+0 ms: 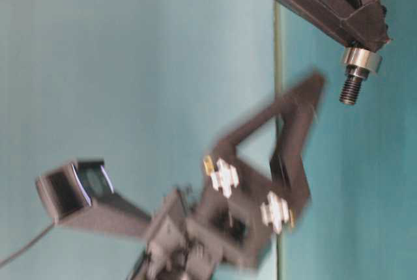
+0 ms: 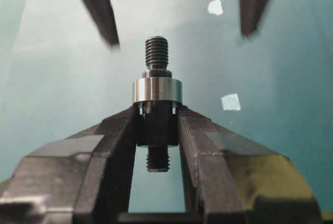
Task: Insert the washer onto the shaft with both hands.
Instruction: 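Open left gripper and pull it back from the shaft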
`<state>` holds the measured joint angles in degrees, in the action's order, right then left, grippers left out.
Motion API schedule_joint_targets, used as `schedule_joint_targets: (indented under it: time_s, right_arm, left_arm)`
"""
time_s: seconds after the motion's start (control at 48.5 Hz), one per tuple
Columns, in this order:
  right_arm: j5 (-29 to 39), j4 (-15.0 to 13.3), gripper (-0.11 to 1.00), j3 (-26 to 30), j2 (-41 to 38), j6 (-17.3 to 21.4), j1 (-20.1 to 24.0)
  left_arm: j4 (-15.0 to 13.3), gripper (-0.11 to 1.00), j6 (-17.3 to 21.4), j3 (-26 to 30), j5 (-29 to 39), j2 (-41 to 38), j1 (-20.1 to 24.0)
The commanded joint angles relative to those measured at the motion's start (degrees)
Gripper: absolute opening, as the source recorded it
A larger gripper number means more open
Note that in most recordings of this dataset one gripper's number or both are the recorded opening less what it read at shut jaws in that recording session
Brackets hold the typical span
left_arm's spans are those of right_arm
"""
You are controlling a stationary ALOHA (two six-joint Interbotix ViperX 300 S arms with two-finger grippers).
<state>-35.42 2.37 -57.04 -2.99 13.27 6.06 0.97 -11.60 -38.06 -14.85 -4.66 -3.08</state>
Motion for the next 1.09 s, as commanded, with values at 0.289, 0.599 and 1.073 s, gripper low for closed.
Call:
schedule_joint_targets:
  time_s: [0.289,0.599,1.073]
  right_arm:
    - [-0.35,0.00,0.00,0.70,0.53,0.18,0.09]
    - [-0.35,0.09,0.00,0.70,0.44,0.00,0.09]
    - [-0.35,0.09,0.00,0.79,0.44,0.09,0.09]
  left_arm:
    - [0.00,0.87,0.18,-7.47,7.38,12.83,-0.18]
    - [0.00,0.87,0.18,-10.99,11.69,18.19,-0.18]
    - [0.00,0.87,0.18,-11.25,12.66,18.46,-0.18]
